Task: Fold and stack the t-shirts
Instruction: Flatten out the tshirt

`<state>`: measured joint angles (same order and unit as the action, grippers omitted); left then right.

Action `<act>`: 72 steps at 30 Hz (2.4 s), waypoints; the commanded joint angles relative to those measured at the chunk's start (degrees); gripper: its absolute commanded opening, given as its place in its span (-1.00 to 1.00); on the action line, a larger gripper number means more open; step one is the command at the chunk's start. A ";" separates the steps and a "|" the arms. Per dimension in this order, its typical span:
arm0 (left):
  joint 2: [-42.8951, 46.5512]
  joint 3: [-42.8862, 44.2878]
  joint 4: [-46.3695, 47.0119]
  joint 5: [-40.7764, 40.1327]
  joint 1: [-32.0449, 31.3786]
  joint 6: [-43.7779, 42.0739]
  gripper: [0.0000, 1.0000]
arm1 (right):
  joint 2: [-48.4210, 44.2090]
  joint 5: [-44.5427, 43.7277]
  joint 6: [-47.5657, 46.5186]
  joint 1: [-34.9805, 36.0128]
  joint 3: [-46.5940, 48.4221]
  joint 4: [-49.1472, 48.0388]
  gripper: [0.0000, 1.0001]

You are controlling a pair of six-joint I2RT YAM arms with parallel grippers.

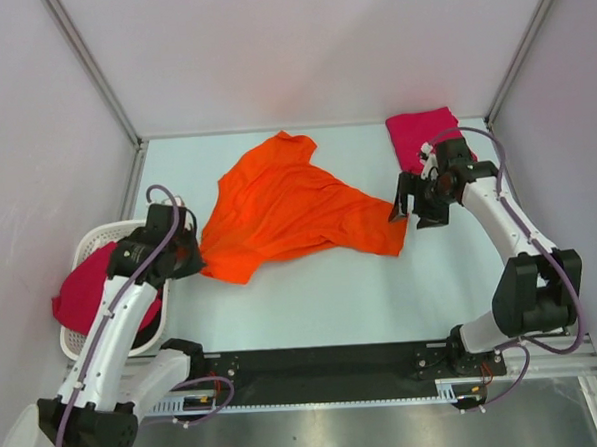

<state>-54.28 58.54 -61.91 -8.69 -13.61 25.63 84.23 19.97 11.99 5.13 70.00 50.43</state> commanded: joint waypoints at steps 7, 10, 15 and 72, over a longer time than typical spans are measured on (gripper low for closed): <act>-4.43 -7.04 -4.88 3.06 -0.19 1.35 0.83 | 11.92 1.74 0.14 5.59 7.78 -0.16 0.67; -3.11 -5.73 -5.67 2.36 -0.19 1.79 0.99 | 13.24 2.18 0.05 6.30 8.92 -0.25 0.67; -5.46 3.57 -2.44 1.04 -0.19 0.05 0.99 | 17.54 2.80 0.14 7.26 12.61 -1.57 0.64; -33.42 -4.76 2.05 8.78 1.92 -4.62 0.98 | 45.85 0.52 -5.31 20.80 36.97 10.47 0.34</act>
<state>-83.96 53.98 -64.07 -1.02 -8.97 20.73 127.57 20.23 7.77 24.84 104.44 58.24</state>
